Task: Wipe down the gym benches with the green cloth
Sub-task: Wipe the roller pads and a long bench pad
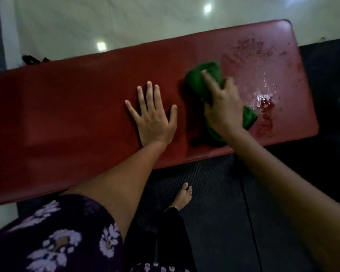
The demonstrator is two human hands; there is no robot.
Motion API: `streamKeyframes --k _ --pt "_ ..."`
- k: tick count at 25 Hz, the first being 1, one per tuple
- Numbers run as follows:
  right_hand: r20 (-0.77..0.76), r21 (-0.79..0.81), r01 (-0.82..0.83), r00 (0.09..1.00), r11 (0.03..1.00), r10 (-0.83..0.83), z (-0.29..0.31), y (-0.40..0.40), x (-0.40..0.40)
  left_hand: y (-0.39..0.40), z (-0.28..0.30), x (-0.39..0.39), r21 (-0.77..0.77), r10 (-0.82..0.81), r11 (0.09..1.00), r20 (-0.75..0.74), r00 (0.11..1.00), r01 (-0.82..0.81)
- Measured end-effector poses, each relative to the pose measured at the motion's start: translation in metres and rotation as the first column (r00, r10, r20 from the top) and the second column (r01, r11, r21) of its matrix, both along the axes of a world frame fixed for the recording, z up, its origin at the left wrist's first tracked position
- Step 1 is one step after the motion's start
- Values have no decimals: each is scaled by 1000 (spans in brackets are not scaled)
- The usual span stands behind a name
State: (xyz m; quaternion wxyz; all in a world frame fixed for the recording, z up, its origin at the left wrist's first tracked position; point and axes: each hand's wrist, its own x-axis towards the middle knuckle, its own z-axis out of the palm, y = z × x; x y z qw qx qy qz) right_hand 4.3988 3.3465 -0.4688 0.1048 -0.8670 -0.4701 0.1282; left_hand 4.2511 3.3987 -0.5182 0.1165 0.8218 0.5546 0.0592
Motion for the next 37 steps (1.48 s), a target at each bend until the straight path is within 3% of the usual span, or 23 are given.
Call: streamKeyframes --k 2,3,6,8,11,13,14,15,17,19,21,23,25,28,30,32,34,35,37 --pt "100 39 -218 972 975 213 -4 -2 18 -2 2 5 13 10 1000 4 1000 -11" --pt "145 55 -164 977 985 155 -5 -1 39 -1 2 6 18 12 1000 12 1000 -12" --pt "77 11 330 941 944 -330 -5 13 90 2 0 8 40 9 999 23 1000 -10" --pt "44 -35 422 906 906 -421 -6 31 77 1 -1 8 42 12 999 10 1000 -12" --pt "55 -21 77 996 997 -76 -5 56 22 -3 0 6 35 1 999 -17 1000 -1" --pt "65 -9 -182 981 983 183 -3 65 18 -2 2 6 40 -2 999 -20 1000 3" --pt "86 -8 -222 971 975 221 -1 69 33 1 3 6 41 -2 999 -16 1000 3" --pt "115 -8 -183 976 983 183 0 70 53 3 3 6 41 -2 999 -15 1000 3" --pt "144 -30 51 988 998 -46 -1 62 99 5 2 6 43 -4 999 -21 1000 5" --pt "57 -49 360 932 932 -357 4 52 135 3 2 9 44 -6 999 -29 1000 7" --pt "-11 -52 494 869 868 -495 5 59 141 4 1 10 41 -8 999 -29 1000 9" --pt "-27 -46 389 920 920 -390 7 71 109 5 -1 8 45 -4 999 -24 1000 5" --pt "-29 -32 161 986 986 -162 6 66 62 6 0 8 45 1 999 -18 1000 0" --pt "48 1 -153 987 988 153 2 25 36 7 1 10 55 14 998 -15 1000 -13" --pt "82 24 -77 994 997 75 1 -5 65 8 0 11 59 16 998 -8 1000 -16" --pt "40 16 164 986 986 -164 0 -26 91 8 0 12 57 23 998 0 1000 -23" --pt "34 -4 278 960 961 -277 0 -36 75 8 0 10 42 34 999 -3 999 -34" --pt "37 -10 241 970 971 -240 -1 -40 57 9 1 9 31 40 999 -10 999 -39" --pt "42 13 -14 999 1000 13 -4 -52 20 10 3 5 6 36 999 -43 998 -35"
